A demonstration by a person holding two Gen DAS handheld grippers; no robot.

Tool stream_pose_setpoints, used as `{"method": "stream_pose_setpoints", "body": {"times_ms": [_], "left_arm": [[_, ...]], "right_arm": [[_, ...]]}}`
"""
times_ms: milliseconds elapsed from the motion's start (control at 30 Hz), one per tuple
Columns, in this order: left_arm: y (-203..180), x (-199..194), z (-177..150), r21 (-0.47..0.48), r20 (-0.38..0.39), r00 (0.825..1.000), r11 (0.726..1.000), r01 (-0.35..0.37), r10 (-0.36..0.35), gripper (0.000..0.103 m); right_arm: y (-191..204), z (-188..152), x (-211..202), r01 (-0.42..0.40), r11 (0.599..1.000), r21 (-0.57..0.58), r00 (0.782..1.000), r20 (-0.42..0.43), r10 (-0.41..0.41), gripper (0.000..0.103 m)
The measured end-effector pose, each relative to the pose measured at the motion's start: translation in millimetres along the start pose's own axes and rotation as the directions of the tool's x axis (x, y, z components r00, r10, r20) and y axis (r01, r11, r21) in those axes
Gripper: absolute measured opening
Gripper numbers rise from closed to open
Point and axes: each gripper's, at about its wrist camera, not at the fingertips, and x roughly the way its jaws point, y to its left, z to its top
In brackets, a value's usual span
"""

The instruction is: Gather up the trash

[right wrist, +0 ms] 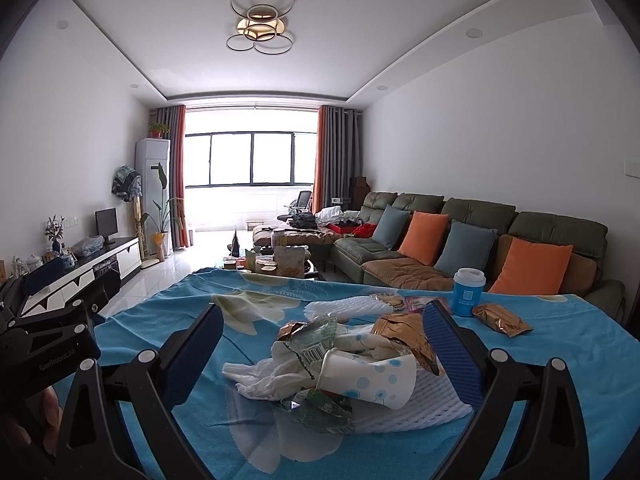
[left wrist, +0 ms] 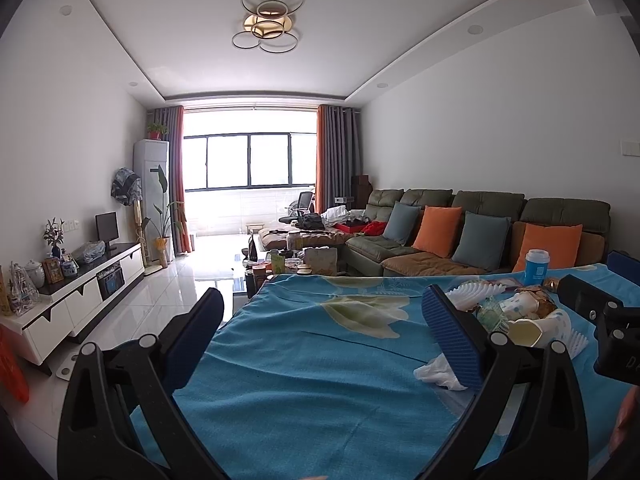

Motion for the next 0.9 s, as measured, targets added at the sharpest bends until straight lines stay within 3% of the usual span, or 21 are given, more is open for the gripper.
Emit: {"method": "stream_pose_setpoints", "body": {"times_ms": [900], "left_arm": [[-1.6,-1.7,0.8,-0.005,0.001,1.000,1.000,0.003,-0.003,0.097]], "right_arm": [[0.8,1.9,0.2,-0.001,1.000,-0.001,1.000,0.003,0.001,0.096]]}}
